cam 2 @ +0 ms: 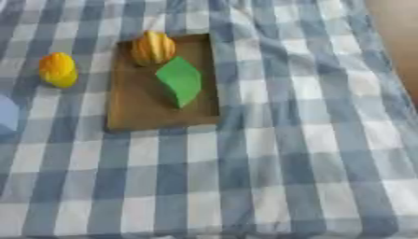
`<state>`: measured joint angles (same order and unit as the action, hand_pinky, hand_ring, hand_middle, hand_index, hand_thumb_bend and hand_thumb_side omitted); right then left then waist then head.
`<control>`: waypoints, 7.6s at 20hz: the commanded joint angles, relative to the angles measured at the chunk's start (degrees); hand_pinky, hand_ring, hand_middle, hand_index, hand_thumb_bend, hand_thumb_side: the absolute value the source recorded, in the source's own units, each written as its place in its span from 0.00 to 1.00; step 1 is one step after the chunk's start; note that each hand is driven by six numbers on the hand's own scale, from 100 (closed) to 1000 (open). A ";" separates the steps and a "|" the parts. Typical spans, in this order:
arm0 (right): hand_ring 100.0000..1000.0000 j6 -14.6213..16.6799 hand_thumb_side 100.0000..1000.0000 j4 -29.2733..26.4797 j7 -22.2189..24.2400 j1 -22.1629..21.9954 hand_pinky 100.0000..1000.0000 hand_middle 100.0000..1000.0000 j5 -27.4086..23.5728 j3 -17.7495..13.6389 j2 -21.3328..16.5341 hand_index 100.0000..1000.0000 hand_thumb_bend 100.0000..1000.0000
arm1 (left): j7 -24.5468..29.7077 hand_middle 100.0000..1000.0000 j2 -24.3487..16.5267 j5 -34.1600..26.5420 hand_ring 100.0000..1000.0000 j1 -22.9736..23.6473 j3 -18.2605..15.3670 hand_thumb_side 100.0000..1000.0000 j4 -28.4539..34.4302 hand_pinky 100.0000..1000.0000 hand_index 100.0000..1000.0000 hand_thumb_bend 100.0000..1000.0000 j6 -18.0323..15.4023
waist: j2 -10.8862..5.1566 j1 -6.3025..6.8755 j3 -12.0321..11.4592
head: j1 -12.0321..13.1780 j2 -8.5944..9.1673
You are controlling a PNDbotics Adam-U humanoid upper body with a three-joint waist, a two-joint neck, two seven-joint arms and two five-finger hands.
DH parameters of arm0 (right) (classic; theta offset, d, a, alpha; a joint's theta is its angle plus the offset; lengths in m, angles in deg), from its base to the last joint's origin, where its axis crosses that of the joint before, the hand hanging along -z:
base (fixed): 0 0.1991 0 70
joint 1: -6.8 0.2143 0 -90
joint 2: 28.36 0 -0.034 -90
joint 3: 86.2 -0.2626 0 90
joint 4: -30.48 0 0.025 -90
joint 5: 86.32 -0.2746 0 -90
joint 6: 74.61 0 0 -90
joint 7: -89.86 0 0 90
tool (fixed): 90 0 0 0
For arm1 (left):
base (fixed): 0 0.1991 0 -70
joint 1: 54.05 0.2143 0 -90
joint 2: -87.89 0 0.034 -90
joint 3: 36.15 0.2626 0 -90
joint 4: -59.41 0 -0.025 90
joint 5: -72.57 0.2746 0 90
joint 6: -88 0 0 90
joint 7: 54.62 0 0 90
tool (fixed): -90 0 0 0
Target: Pick up objects on the table and place them in the box.
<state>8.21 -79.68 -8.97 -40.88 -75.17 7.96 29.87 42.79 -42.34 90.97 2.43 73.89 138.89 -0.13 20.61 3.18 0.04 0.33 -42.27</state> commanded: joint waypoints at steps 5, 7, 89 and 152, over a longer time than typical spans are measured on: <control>0.71 0.25 0.77 0.63 -1.04 0.27 0.80 0.65 0.01 -0.36 -1.99 0.81 0.00 | 6.48 0.86 -0.16 6.29 0.96 -0.75 -0.72 0.00 -0.05 1.00 0.94 0.47 -5.87 | -0.57 0.39 0.08 | 0.28 0.64; 0.71 0.20 0.77 0.91 -1.19 -0.06 0.80 0.64 0.13 -0.40 -2.07 0.80 0.00 | 8.40 0.86 -0.06 7.69 0.96 -1.28 -2.72 0.03 1.44 1.00 0.94 0.46 -6.81 | -0.53 0.47 -0.07 | 0.14 0.50; 0.71 2.11 0.81 2.59 -3.83 -4.01 0.81 0.64 -1.83 -1.56 -2.20 0.81 0.00 | 37.58 0.90 -1.51 17.30 0.97 -0.93 -11.44 0.30 12.75 1.00 1.00 0.88 0.28 | -0.94 0.15 -0.79 | 0.79 1.06; 0.71 3.13 0.83 3.39 -2.82 -2.24 0.81 0.64 -2.89 -0.71 -0.11 0.81 0.00 | 33.62 0.52 26.06 20.60 0.64 -26.14 -1.16 0.25 2.00 0.71 0.68 0.03 -9.62 | -1.46 0.28 2.09 | 0.39 2.16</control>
<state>11.16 -76.17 -11.95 -43.95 -77.91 7.74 30.96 75.89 -15.57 110.80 -22.56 72.85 141.22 -9.56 20.41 3.66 2.09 0.70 -40.74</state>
